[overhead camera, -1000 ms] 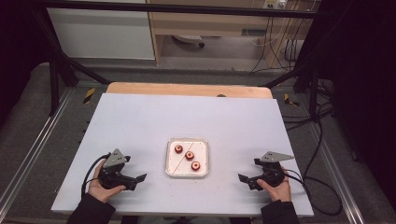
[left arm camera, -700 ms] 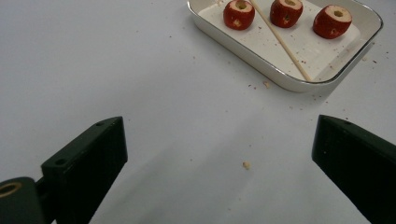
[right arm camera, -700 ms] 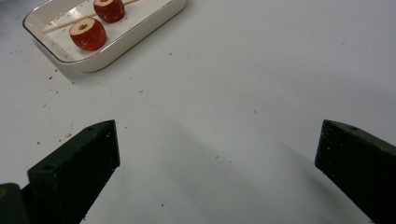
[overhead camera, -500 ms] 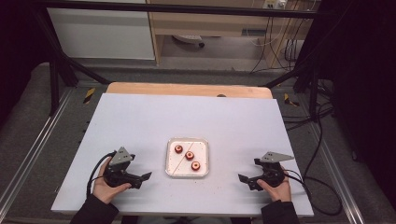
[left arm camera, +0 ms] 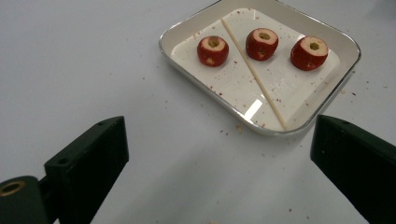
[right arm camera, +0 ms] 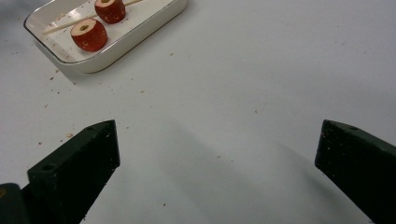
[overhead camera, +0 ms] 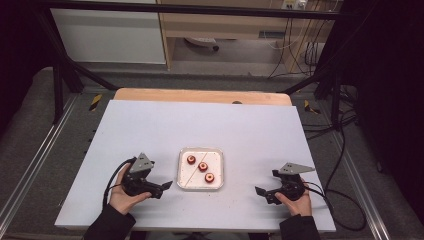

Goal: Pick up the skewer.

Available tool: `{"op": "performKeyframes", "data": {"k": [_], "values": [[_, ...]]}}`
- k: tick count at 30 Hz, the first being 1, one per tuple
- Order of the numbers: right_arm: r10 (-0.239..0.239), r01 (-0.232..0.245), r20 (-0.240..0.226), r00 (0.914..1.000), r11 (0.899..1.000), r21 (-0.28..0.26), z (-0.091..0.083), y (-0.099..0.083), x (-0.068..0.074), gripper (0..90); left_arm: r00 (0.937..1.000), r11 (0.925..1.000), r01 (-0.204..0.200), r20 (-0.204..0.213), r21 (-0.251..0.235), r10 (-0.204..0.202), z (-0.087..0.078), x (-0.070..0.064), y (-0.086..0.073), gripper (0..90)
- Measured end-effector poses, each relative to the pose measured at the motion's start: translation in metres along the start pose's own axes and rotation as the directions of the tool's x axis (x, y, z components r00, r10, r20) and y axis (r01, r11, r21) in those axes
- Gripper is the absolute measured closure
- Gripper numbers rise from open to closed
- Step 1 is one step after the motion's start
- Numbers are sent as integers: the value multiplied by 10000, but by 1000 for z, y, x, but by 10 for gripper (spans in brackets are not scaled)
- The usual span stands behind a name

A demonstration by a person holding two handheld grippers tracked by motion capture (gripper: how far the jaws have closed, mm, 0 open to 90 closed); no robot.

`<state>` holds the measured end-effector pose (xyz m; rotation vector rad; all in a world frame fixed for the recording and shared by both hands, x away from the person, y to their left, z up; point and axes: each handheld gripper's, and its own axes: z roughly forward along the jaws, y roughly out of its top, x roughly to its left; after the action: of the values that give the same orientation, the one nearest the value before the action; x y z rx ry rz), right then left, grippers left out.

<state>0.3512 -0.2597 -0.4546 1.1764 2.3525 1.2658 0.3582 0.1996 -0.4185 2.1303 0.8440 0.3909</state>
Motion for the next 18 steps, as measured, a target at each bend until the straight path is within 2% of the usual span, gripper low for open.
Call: {"op": "performKeyframes", "data": {"k": [8, 12, 15, 18], "values": [[27, -27, -26, 10000, 10000, 23, 0, 0, 0, 5, 9999, 9996, -64, -93, 292, 67, 20, -15, 21, 70], [37, -37, -49, 10000, 10000, 8, 0, 0, 0, 5, 9999, 9989, 77, -80, 461, -74, 32, -22, 28, 95], [33, -33, -57, 10000, 10000, 13, 1, 0, 0, 5, 9994, 9978, 126, -325, 649, -106, 42, -27, 32, 160], [37, -37, -61, 10000, 10000, 13, 1, 0, 0, 5, 9993, 9968, 212, -308, 767, -189, 51, -30, 34, 204]]}}
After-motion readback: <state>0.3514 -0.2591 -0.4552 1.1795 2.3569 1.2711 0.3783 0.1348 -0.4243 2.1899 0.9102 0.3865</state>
